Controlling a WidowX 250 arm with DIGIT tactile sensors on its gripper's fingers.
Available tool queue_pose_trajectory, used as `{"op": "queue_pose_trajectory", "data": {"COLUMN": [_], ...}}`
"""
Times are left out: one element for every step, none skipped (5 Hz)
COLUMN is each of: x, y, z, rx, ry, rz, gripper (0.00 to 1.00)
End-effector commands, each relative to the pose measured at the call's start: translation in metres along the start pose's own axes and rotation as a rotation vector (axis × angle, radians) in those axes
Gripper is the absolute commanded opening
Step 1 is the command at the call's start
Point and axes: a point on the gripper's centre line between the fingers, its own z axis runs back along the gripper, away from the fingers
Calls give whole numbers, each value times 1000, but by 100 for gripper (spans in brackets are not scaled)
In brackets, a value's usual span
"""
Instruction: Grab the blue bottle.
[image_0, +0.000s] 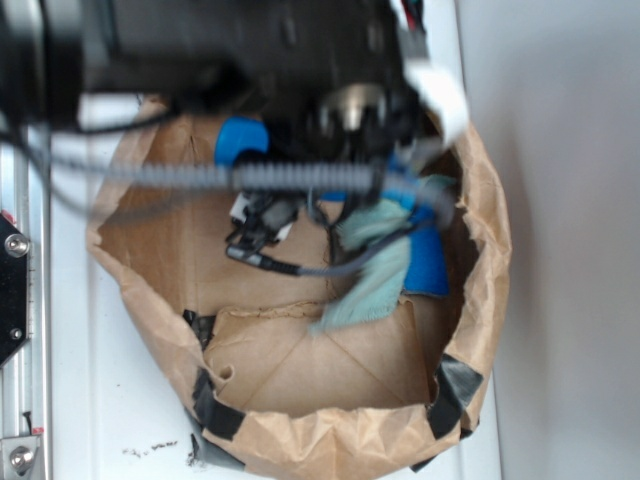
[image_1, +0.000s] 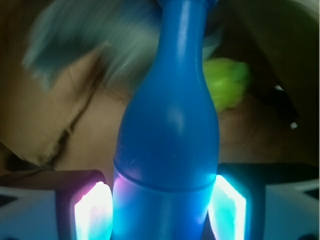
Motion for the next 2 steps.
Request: {"op": "queue_pose_trajectory", "data": {"x": [21,27], "y": [4,-14], "z": [52,53], "rx": [-49,-30], "ry": [-109,-108], "rz": [4,-89], "gripper": [0,0]}}
